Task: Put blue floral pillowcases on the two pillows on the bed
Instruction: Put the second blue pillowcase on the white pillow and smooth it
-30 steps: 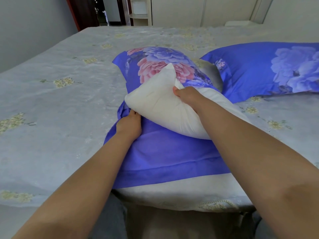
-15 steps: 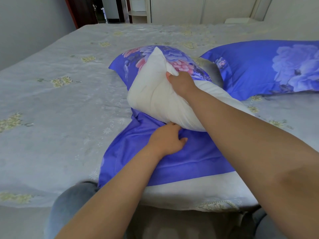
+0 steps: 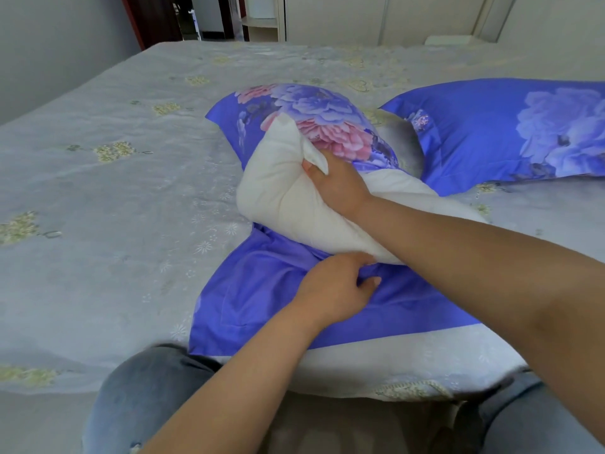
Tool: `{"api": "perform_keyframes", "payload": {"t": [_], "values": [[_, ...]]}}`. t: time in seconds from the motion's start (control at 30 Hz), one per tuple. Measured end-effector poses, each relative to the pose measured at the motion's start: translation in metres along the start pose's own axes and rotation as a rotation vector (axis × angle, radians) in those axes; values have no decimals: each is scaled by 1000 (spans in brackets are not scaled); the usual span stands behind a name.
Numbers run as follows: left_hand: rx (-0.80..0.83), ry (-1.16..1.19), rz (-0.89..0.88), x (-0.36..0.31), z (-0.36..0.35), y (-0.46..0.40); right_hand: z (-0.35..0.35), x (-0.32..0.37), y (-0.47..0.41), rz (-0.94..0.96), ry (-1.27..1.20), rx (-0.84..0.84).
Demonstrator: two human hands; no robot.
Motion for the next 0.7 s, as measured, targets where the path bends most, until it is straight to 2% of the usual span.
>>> {"api": "perform_keyframes", "payload": {"t": [0.17,0.23,0.3,0.4,0.5,0.6,0.7], "values": [[-188,-444,114,57,59,6,1,-4,15,8,153,60],[-254,-604,92,83,85,7,4,-4,18,1,193,99],[-291,-664,38,96,97,6,5,1,20,12,229,141],[-374,-564,-48,95,93,7,6,9,25,50,287,175],[-493,-343,-89,79,90,8,10,11,35,101,288,188],[-556,-215,-163,55,92,5,18,9,38,129,472,263],[-597,-214,-201,45,97,-1,17,10,42,240,662,318]]}}
Point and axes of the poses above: each hand's wrist, its own y-axis away from the middle knuckle, its own z-axis out of the back of the hand, x = y × z, the point moved 2 cm from there along -y, towards the middle knuckle, and after that the axes turned 7 degrees about z, right-handed, at the moved point
